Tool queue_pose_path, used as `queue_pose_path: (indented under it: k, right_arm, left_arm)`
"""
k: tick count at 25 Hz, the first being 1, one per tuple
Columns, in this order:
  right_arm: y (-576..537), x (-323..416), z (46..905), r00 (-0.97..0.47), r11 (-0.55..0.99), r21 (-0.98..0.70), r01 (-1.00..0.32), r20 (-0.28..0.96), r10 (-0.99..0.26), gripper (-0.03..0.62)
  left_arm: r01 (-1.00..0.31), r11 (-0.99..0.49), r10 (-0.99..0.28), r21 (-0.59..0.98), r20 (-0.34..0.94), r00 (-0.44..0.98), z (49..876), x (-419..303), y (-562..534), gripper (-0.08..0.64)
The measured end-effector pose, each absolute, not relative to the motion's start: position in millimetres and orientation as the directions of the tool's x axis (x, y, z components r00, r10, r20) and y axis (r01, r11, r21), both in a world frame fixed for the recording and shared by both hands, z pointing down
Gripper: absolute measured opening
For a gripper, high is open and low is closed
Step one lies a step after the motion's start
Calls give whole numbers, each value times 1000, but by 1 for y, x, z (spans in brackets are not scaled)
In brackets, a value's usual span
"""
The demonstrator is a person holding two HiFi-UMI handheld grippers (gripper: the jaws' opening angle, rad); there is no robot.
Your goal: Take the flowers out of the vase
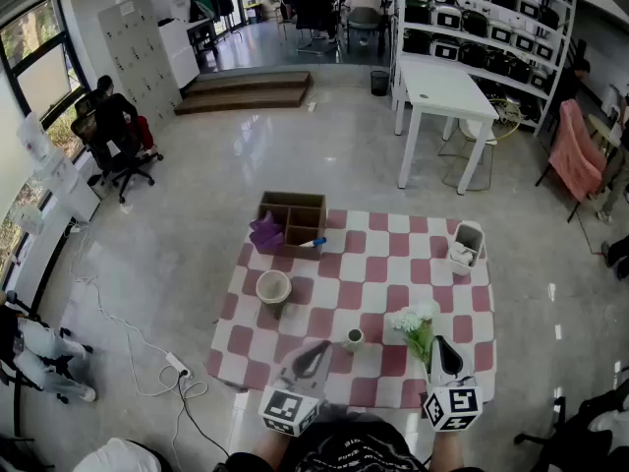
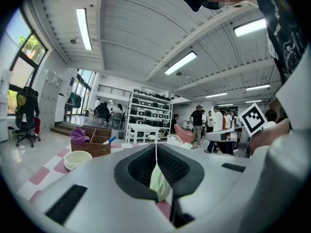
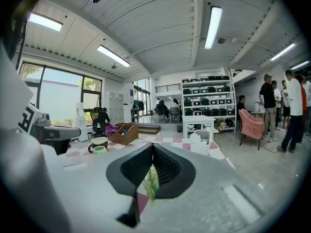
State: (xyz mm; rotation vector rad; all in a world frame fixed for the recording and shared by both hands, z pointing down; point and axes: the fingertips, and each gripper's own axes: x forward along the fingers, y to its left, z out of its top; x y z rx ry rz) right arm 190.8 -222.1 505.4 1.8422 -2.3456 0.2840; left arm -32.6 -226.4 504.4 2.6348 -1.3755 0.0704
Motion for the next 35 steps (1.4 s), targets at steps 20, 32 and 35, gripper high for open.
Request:
queue_pose_path:
  k: [20, 32, 35]
  right_arm:
    - [-206, 186, 511, -220, 224, -9, -974, 239, -946, 5]
    - [-213, 184, 518, -211, 221, 7, -975, 264, -941, 5]
    - [-216, 185, 519, -208, 219, 11, -976, 266, -941, 5]
  left_arm:
    - [-827, -549, -819, 120, 121, 561, 501, -44, -211, 15]
    - [-826, -551, -818, 116, 120, 562, 501, -46, -218, 14]
    - [-827, -549, -819, 116, 123, 561, 502, -46, -221, 14]
